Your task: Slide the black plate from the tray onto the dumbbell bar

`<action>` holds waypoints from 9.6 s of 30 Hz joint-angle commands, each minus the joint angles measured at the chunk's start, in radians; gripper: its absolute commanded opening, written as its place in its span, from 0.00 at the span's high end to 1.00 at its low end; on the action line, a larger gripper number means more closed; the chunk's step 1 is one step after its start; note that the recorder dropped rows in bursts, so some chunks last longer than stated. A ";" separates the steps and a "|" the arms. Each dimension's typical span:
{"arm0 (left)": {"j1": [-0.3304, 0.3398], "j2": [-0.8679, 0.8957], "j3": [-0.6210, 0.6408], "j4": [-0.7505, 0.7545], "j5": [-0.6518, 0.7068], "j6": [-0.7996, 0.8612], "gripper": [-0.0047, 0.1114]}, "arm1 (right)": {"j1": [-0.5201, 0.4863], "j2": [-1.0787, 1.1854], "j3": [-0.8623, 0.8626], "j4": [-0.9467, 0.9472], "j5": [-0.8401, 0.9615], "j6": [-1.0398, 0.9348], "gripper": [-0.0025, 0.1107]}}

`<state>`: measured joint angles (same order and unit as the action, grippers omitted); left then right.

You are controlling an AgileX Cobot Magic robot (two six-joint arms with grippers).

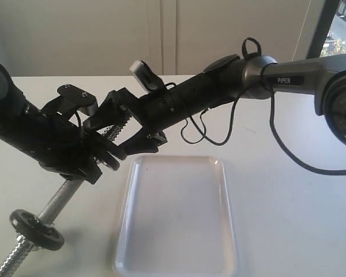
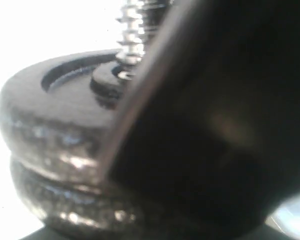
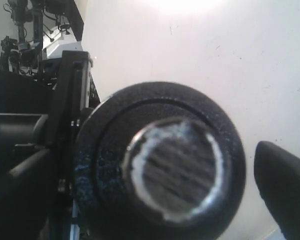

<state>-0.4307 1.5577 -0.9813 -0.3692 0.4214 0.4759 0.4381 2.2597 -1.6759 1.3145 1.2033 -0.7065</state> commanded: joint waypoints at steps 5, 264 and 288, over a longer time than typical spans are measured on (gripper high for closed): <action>0.001 -0.046 -0.027 -0.064 -0.049 -0.006 0.96 | -0.071 -0.013 -0.010 0.007 0.018 0.015 0.08; 0.467 -1.558 0.981 0.369 -0.211 -0.616 0.96 | -0.272 -2.181 1.265 -0.930 -0.700 0.441 0.98; 0.467 -1.558 0.981 0.369 -0.219 -0.612 0.96 | -0.274 -2.260 1.676 -1.403 -0.972 0.448 0.98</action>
<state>0.0336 0.0053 -0.0040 0.0000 0.2047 -0.1291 0.1699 0.0065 -0.0035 -0.0182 0.2377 -0.2634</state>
